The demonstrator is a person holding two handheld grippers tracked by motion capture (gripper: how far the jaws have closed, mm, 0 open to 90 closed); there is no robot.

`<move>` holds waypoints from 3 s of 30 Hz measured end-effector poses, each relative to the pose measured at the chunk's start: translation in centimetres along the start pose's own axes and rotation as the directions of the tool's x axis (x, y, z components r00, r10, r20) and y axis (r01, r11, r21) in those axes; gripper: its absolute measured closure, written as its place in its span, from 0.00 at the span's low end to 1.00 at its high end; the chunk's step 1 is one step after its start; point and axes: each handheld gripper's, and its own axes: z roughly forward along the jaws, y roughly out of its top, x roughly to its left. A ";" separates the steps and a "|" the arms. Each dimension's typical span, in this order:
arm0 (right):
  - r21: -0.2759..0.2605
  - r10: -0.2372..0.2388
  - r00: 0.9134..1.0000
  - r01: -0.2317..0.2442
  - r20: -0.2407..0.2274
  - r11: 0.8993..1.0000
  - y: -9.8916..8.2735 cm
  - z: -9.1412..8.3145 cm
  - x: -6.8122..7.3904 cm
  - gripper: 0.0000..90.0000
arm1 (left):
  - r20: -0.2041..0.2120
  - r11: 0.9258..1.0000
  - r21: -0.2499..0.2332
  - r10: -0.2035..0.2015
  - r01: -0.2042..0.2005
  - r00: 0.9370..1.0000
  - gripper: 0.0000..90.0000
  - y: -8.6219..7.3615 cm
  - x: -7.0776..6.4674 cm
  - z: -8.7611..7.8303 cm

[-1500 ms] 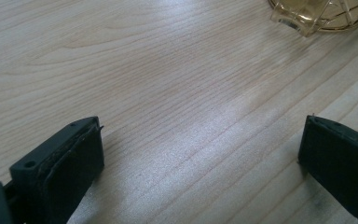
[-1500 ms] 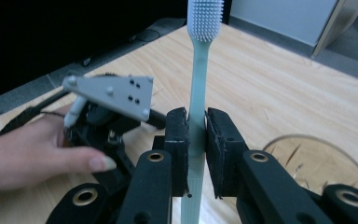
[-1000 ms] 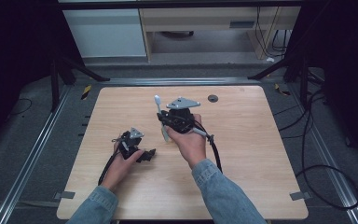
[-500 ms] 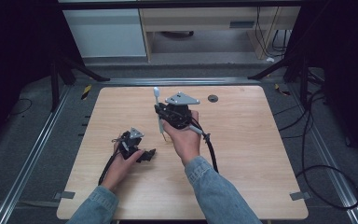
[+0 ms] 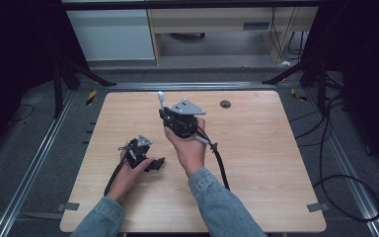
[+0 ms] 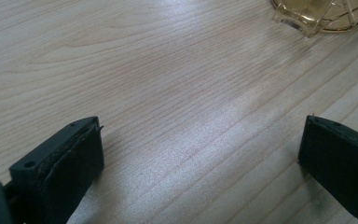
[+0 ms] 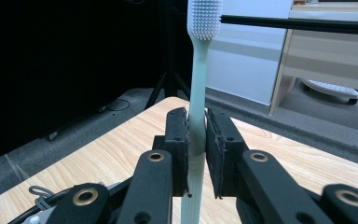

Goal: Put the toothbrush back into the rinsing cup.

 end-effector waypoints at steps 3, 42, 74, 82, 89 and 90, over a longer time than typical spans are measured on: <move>-0.013 -0.004 1.000 0.004 0.014 1.000 0.0 0.1 -0.1 0.88 | 0.002 1.000 0.005 0.006 -0.006 1.000 0.00 0.0 0.0 0.0; -0.027 -0.098 0.993 0.100 0.064 0.995 -1.9 -0.1 -0.8 0.88 | 0.004 1.000 0.004 0.005 -0.005 1.000 0.00 0.0 0.1 0.0; 0.000 -0.108 0.992 0.108 0.065 0.994 -4.0 0.9 -1.2 0.88 | 0.005 1.000 0.002 0.008 -0.008 1.000 0.00 0.0 0.1 0.0; 0.013 -0.109 0.992 0.109 0.061 0.994 -4.9 1.2 -1.1 0.88 | 0.005 1.000 0.002 0.008 -0.008 1.000 0.00 0.0 0.1 0.0; 0.021 -0.127 0.990 0.126 0.062 0.992 -5.3 1.5 -1.1 0.88 | 0.005 1.000 0.002 0.009 -0.009 1.000 0.00 0.0 0.2 0.0; 0.022 -0.128 0.990 0.127 0.063 0.992 -5.4 1.6 -1.1 0.88 | 0.005 1.000 0.002 0.010 -0.010 1.000 0.00 0.0 0.2 0.0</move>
